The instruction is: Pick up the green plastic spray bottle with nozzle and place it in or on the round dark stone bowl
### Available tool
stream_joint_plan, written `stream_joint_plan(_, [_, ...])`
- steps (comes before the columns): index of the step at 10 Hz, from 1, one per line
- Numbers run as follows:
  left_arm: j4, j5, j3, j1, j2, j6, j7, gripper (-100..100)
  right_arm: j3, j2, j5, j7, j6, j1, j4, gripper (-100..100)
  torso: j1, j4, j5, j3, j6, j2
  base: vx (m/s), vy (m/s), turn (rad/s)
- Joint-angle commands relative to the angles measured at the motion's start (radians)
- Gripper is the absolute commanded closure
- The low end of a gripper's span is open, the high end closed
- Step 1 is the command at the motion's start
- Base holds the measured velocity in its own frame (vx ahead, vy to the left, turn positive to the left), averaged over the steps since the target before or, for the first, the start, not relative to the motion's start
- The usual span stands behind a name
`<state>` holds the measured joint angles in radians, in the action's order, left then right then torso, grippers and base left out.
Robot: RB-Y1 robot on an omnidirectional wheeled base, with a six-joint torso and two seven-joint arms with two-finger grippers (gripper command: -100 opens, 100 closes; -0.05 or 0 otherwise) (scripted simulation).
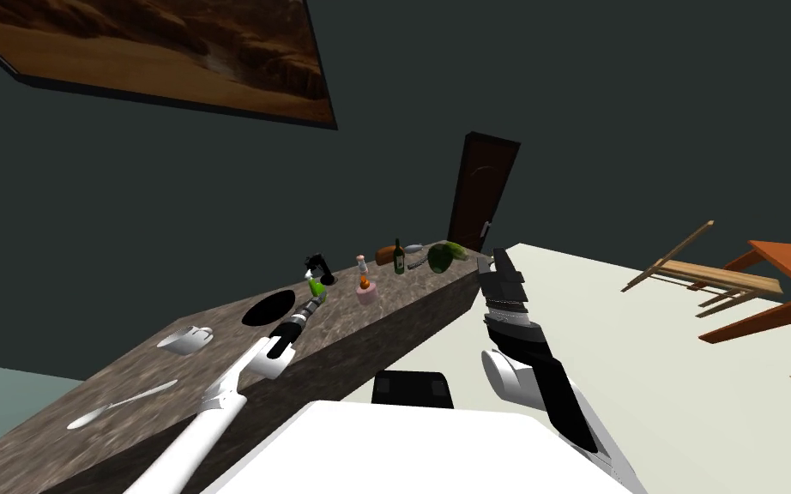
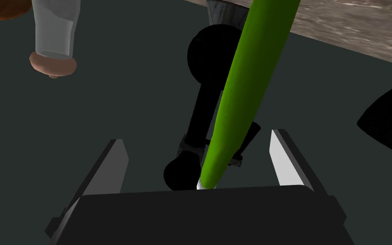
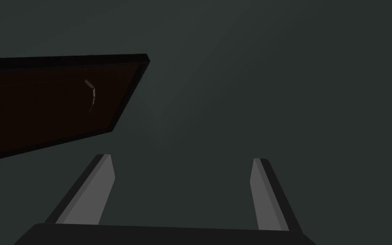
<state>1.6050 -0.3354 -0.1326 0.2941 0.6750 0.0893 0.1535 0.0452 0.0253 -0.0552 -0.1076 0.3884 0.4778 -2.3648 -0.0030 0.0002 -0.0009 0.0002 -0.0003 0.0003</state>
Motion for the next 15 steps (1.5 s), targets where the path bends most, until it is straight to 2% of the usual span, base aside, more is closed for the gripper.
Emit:
stream_joint_plan(1, [-0.050, -0.019, -0.007, -0.018, 0.037, 0.030, 0.015, -100, 0.000, 0.000, 0.000, 0.000, 0.000, 0.000, 0.000, 0, 0.000, 0.000, 0.000, 0.000, 0.000, 0.000, 0.015, -0.057, -0.144])
stream_joint_plan(2, [-0.051, -0.019, -0.007, -0.018, 0.037, 0.030, 0.015, -100, 0.000, 0.000, 0.000, 0.000, 0.000, 0.000, 0.000, 0, 0.000, 0.000, 0.000, 0.000, 0.000, 0.000, 0.009, -0.037, -0.028])
stream_joint_plan(8, [-0.168, -0.069, -0.029, -0.054, 0.152, 0.117, 0.051, -100, 0.000, 0.000, 0.000, 0.000, 0.000, 0.000, 0.000, 0, 0.001, 0.000, 0.000, 0.000, 0.000, 0.000, 0.008, -0.037, -0.095])
stream_joint_plan(9, [-0.176, -0.072, -0.031, -0.056, 0.159, 0.123, 0.053, -100, 0.000, 0.000, 0.000, 0.000, 0.000, 0.000, 0.000, 0, 0.000, 0.000, 0.000, 0.000, 0.000, 0.000, 0.016, -0.038, -0.074])
stream_joint_plan(10, [-0.165, -0.070, -0.030, -0.051, 0.151, 0.118, 0.052, -100, 0.000, 0.000, 0.000, 0.000, 0.000, 0.000, 0.000, 0, 0.001, 0.000, 0.000, 0.000, -0.001, 0.000, 0.007, -0.013, -0.008])
stream_joint_plan(11, [-0.166, -0.069, -0.030, -0.051, 0.153, 0.120, 0.052, 0, 0.000, 0.000, 0.000, 0.000, 0.000, 0.000, 0.000, 0, 0.002, 0.000, 0.001, 0.000, -0.001, 0.001, 0.000, 0.000, 0.000])
stream_joint_plan(12, [-0.194, -0.075, -0.031, -0.079, 0.143, 0.136, 0.057, -100, 0.000, 0.000, 0.000, 0.000, 0.000, 0.000, 0.000, 0, 0.003, 0.000, 0.001, 0.000, -0.001, 0.001, -0.008, 0.041, -0.151])
stream_joint_plan(13, [-0.212, -0.079, -0.031, -0.097, 0.136, 0.146, 0.061, -100, 0.000, 0.000, 0.000, 0.000, 0.000, 0.000, 0.000, 0, 0.005, 0.000, 0.001, 0.001, 0.000, 0.001, -0.026, 0.089, -0.234])
stream_joint_plan(14, [-0.198, -0.075, -0.030, -0.086, 0.141, 0.140, 0.058, -100, 0.000, 0.000, 0.000, 0.000, 0.000, 0.000, 0.000, 0, 0.008, 0.000, 0.002, 0.001, 0.000, 0.002, -0.014, 0.046, -0.053])
stream_joint_plan(15, [-0.200, -0.076, -0.030, -0.088, 0.141, 0.142, 0.059, 100, 0.000, 0.000, 0.000, 0.000, 0.000, 0.000, 0.000, 0, 0.007, 0.000, 0.002, 0.001, -0.001, 0.002, -0.001, 0.008, 0.010])
